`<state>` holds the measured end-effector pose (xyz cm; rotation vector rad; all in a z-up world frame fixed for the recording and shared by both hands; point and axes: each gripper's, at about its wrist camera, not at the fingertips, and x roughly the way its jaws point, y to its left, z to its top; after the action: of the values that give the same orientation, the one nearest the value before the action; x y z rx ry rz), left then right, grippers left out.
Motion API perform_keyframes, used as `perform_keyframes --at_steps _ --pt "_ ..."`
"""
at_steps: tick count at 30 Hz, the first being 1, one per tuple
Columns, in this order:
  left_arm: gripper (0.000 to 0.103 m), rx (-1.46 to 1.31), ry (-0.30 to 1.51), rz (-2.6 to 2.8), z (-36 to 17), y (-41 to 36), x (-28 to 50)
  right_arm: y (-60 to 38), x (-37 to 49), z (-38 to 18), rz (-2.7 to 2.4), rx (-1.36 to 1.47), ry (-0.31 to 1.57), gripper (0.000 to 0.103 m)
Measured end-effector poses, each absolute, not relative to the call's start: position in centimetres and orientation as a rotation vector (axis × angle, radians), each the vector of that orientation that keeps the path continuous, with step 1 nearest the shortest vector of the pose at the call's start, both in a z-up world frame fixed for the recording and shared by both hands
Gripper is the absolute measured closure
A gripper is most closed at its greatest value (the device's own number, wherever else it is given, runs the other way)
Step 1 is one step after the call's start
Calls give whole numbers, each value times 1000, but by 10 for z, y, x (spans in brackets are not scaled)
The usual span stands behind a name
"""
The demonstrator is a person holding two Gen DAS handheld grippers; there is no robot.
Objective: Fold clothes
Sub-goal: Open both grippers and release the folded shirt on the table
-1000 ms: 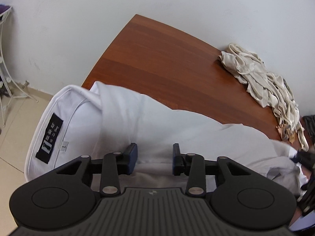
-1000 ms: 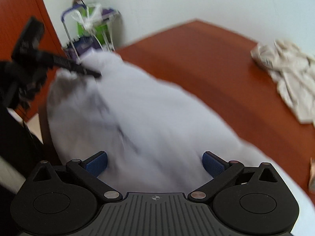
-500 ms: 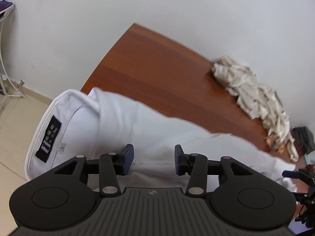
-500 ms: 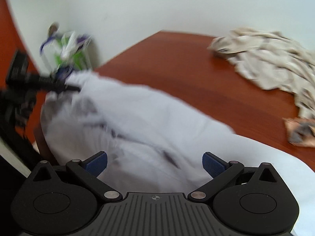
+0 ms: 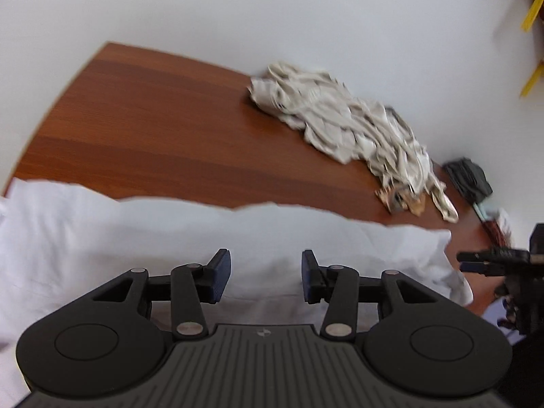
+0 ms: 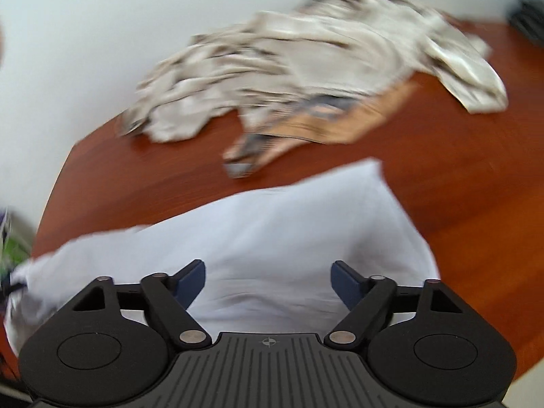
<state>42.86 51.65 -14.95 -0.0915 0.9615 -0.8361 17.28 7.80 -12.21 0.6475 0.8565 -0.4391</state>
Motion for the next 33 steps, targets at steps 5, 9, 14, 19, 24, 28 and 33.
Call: perform_keyframes --at_steps 5,9,14,19,24,28,33 --pt "52 -95 1050 -811 -166 512 424 51 160 -145 -461 817 845 41" --pt "52 -58 1076 -810 -174 511 420 36 159 -156 -475 888 806 48" --pt "52 -4 1056 -817 -180 508 415 29 176 -154 -459 821 805 98" --pt "50 46 1007 -801 -183 502 403 26 187 -142 -481 681 829 98" --pt "46 47 957 -731 -182 497 392 21 196 -159 -456 599 939 92" --pt "39 26 892 -650 -169 492 374 10 187 -142 -395 565 892 76" --pt "33 -9 807 -539 -143 475 343 -13 179 -118 -236 472 850 52"
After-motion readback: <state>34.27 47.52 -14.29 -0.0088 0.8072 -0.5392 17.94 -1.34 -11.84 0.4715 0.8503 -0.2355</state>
